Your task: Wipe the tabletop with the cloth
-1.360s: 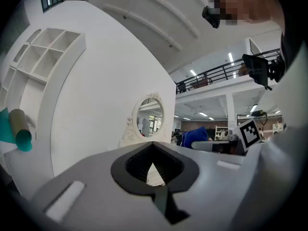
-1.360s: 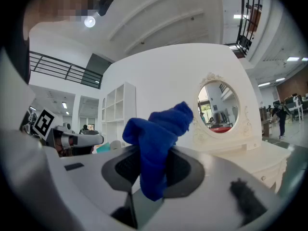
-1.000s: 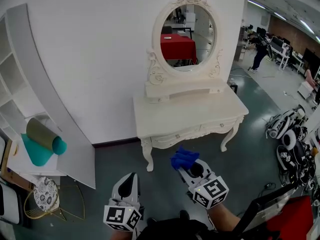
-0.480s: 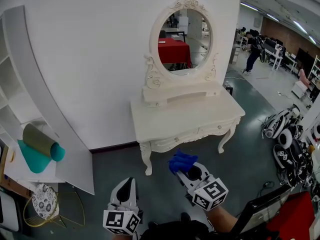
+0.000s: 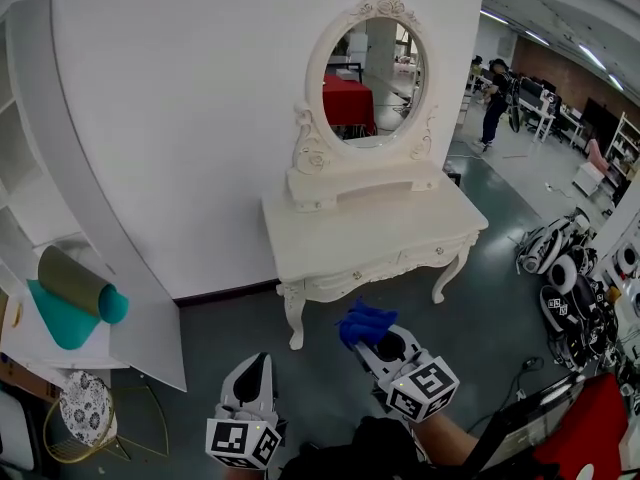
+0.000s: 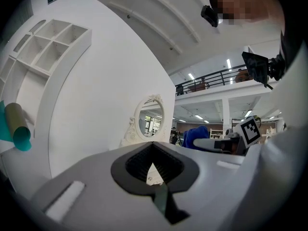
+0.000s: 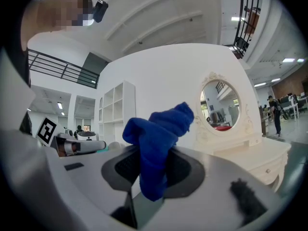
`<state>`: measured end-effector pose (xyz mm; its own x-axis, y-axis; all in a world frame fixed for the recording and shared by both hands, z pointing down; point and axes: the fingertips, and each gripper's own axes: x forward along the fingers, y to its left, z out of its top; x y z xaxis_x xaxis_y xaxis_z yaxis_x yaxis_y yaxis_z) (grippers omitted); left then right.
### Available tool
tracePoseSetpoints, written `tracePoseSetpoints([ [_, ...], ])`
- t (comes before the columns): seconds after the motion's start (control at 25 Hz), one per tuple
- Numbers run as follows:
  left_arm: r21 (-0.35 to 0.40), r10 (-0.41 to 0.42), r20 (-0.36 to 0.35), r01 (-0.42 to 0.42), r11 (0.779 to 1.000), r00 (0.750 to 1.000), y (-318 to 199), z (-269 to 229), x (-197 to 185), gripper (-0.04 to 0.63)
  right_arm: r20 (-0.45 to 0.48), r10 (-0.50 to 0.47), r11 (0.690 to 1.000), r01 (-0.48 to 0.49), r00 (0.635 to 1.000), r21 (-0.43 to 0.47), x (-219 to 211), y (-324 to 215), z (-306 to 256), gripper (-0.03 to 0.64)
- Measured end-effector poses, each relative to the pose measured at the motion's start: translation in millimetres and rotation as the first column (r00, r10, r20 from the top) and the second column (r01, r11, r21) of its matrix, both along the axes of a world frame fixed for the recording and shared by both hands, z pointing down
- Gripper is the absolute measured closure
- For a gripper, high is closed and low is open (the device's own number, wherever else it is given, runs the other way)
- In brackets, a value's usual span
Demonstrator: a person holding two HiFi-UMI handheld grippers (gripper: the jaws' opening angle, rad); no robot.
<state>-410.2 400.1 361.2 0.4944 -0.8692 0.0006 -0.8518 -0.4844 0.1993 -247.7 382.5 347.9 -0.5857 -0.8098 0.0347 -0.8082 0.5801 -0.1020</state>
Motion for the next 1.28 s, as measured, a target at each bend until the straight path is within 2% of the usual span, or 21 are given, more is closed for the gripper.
tracePoseSetpoints([
  [0.2,-0.010,-0.007,-0.006,0.007,1.000,1.000,-15.0,1.2,-6.1,0.589,0.001,-0.011,1.000,0.011,1.000,0.008,-4.0,-16.5,-3.1,0.494],
  [0.64,0.000,-0.078,0.053,0.078,0.997,0.996,-91.0,-3.0,11.2,0.589,0.028,-0.087,0.996,0.087,0.996,0.017,20.7,-106.6,-5.5,0.494],
  [1.12,-0.004,-0.116,0.090,0.116,0.993,0.989,-191.3,-3.4,56.4,0.589,0.038,-0.146,0.989,0.147,0.989,-0.008,59.8,-216.2,1.5,0.494],
  [1.28,-0.009,-0.097,0.094,0.098,0.995,0.991,-218.0,-3.8,78.0,0.589,0.031,-0.166,0.986,0.167,0.986,-0.017,74.7,-244.5,5.0,0.494],
])
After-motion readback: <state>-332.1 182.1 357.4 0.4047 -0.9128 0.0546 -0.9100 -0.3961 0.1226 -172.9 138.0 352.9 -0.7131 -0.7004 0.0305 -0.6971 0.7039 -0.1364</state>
